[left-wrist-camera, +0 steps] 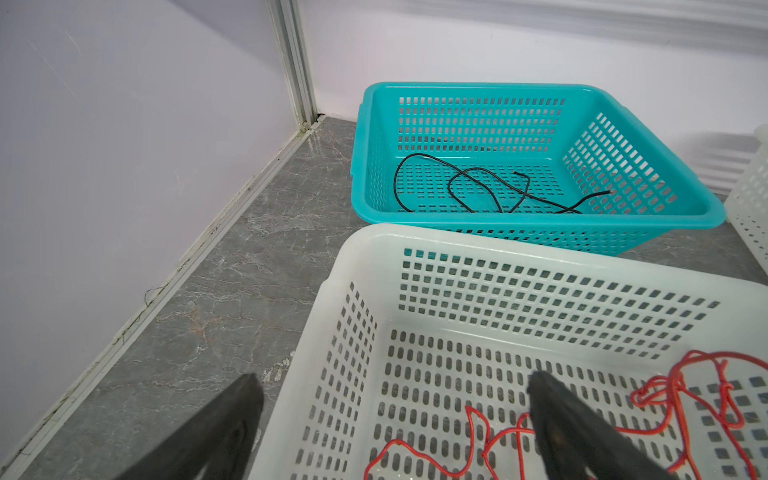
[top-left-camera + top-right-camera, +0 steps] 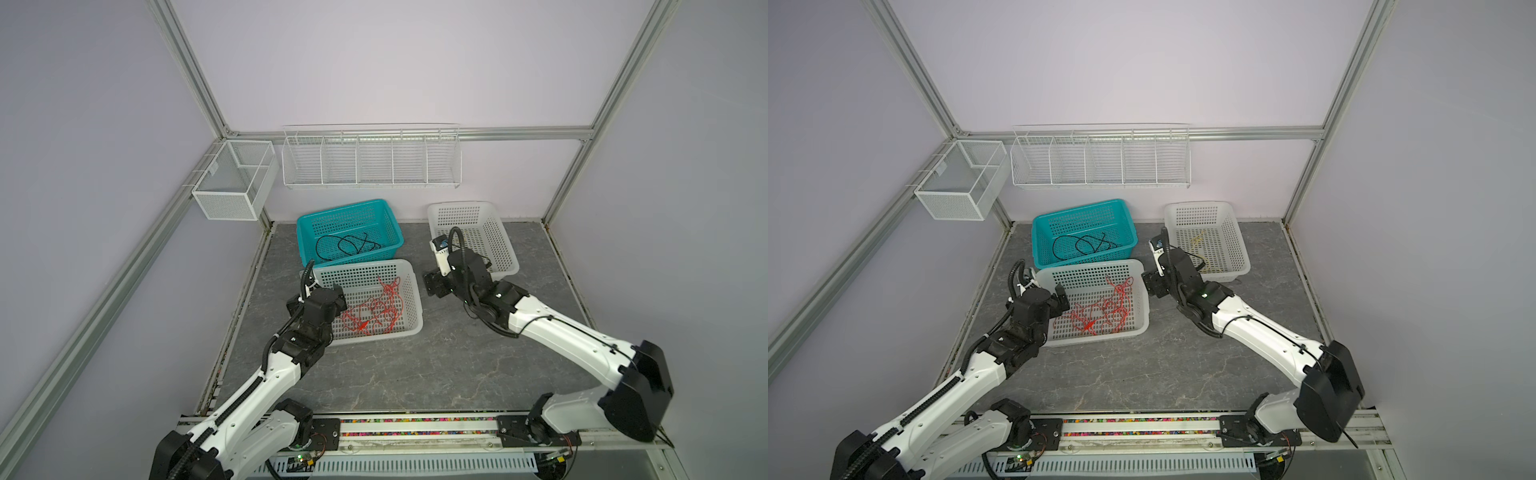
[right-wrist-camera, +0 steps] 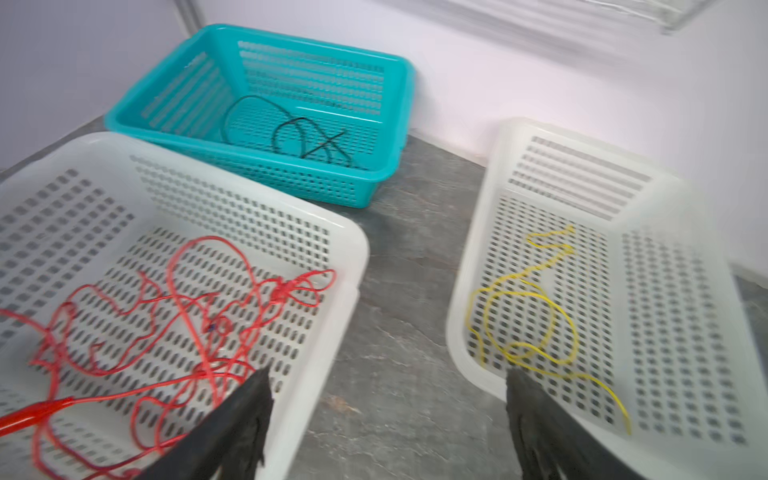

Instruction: Untangle the cables

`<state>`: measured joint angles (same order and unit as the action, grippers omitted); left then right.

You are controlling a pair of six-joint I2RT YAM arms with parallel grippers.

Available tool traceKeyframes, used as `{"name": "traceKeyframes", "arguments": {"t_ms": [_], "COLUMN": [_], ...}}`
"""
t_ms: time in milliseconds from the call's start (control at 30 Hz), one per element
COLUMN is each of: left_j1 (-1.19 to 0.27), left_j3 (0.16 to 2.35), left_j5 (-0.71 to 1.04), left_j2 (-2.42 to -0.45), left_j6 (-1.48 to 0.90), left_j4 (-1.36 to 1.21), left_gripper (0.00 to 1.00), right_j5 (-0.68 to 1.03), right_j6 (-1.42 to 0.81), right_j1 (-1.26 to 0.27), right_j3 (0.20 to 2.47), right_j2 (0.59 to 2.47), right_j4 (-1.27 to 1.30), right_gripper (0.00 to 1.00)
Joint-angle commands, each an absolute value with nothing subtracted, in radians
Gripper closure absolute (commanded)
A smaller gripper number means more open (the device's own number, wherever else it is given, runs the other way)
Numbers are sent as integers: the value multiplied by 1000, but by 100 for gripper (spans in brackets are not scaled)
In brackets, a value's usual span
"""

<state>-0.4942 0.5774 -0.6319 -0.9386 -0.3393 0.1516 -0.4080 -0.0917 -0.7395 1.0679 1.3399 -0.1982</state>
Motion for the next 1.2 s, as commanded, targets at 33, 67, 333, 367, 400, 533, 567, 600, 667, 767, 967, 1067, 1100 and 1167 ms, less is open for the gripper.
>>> {"name": "traceKeyframes", "arguments": {"t_ms": [33, 67, 333, 367, 400, 533, 567, 600, 667, 767, 967, 1067, 1100, 1167], "left_j1": [-487, -487, -315, -274, -241, -166, -161, -160, -158, -156, -154, -158, -158, -158], "left_j3": [541, 528, 443, 430, 420, 358, 351, 346, 351, 345, 257, 246, 259, 285], "left_j5": [-633, -654, -656, -625, -606, -532, -508, -489, -443, -458, -375, -387, -405, -416], "left_j2": [-930, -936, -1046, -1072, -1102, -1231, -1268, -1299, -1327, -1359, -1587, -1556, -1550, -1569], "left_j6": [-300, -272, -110, -112, -111, -75, -71, -70, -44, -12, 57, 45, 36, 40], "left_j4": [97, 63, -292, -343, -388, -624, -671, -710, -750, -819, -1222, -1188, -1155, -1140], "left_gripper": [1, 1, 0, 0, 0, 0, 0, 0, 0, 0, 0, 0, 0, 0], "right_j5": [-625, -658, -764, -766, -764, -756, -745, -723, -667, -593, -495, -432, -420, -384], "right_j6": [-164, -179, -94, -103, -108, -51, -49, -51, -70, -64, -58, -46, -36, -22], "right_j1": [-663, -635, -467, -447, -429, -378, -354, -328, -271, -188, -58, -21, -15, -11], "right_j3": [908, 871, 533, 519, 519, 471, 465, 457, 445, 431, 366, 332, 317, 335], "right_j2": [1208, 1181, 1072, 1062, 1049, 1025, 1023, 1022, 1020, 1021, 1049, 1090, 1118, 1167], "right_j4": [-228, -236, 28, 39, 28, 123, 125, 129, 128, 145, 286, 393, 448, 477], "right_gripper": [11, 11, 11, 11, 11, 11, 11, 11, 11, 11, 11, 11, 11, 11]}}
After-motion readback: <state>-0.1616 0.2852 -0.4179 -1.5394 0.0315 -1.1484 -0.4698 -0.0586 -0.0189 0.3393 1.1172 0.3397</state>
